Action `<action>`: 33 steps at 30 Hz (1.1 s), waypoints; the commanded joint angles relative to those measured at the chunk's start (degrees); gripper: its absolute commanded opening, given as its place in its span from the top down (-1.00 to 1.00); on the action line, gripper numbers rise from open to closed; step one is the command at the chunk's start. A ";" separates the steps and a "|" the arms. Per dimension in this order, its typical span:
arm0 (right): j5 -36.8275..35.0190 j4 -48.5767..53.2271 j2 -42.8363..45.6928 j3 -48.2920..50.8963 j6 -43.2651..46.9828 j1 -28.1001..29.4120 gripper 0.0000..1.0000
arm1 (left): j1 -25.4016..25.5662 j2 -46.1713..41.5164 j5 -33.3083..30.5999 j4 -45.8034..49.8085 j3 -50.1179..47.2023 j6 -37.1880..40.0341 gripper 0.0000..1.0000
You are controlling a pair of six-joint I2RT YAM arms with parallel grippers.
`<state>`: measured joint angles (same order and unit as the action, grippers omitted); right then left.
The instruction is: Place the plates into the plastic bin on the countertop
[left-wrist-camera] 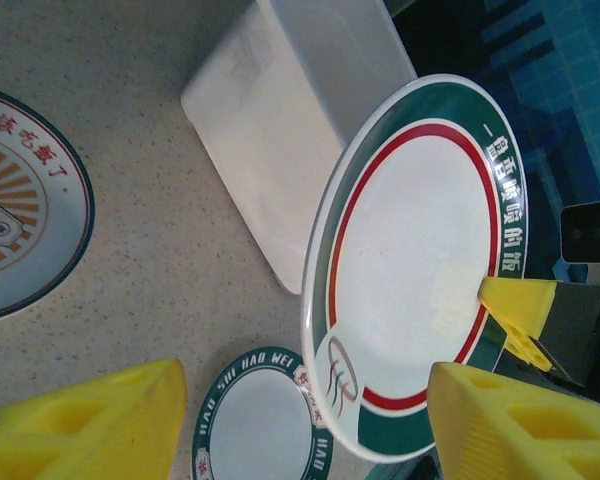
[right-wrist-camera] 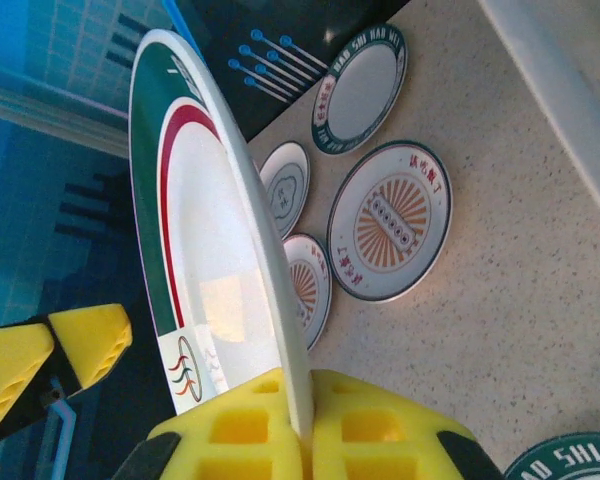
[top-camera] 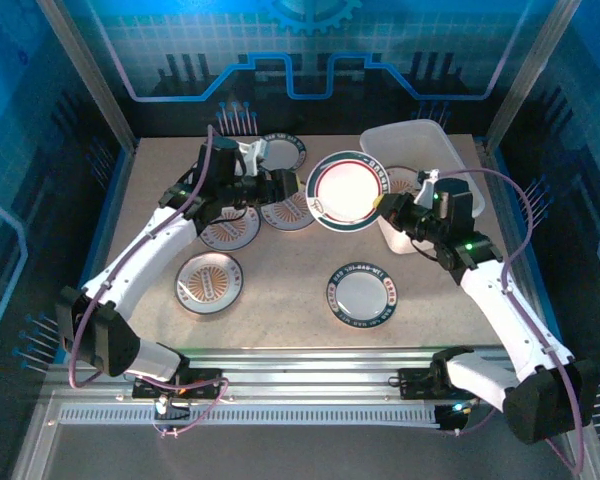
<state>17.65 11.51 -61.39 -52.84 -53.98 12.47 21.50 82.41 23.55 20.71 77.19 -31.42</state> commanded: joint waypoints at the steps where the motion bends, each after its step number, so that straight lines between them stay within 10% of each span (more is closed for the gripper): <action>1: 1.81 -3.35 -1.00 -2.61 0.19 -2.11 1.00 | -0.88 -1.82 -2.05 1.20 1.65 0.36 -0.33; 12: 3.42 -6.41 -4.60 -6.82 -2.53 -12.79 1.00 | -2.25 -1.17 -4.04 1.09 1.76 0.10 -0.35; 33: -21.20 0.12 -13.22 -6.19 -14.60 -17.62 1.00 | -1.48 11.60 -6.76 5.05 10.39 -2.60 -0.35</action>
<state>0.99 10.68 -72.95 -57.01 -66.67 -5.41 19.66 92.55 17.50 23.62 83.64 -33.19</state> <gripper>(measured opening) 0.079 0.676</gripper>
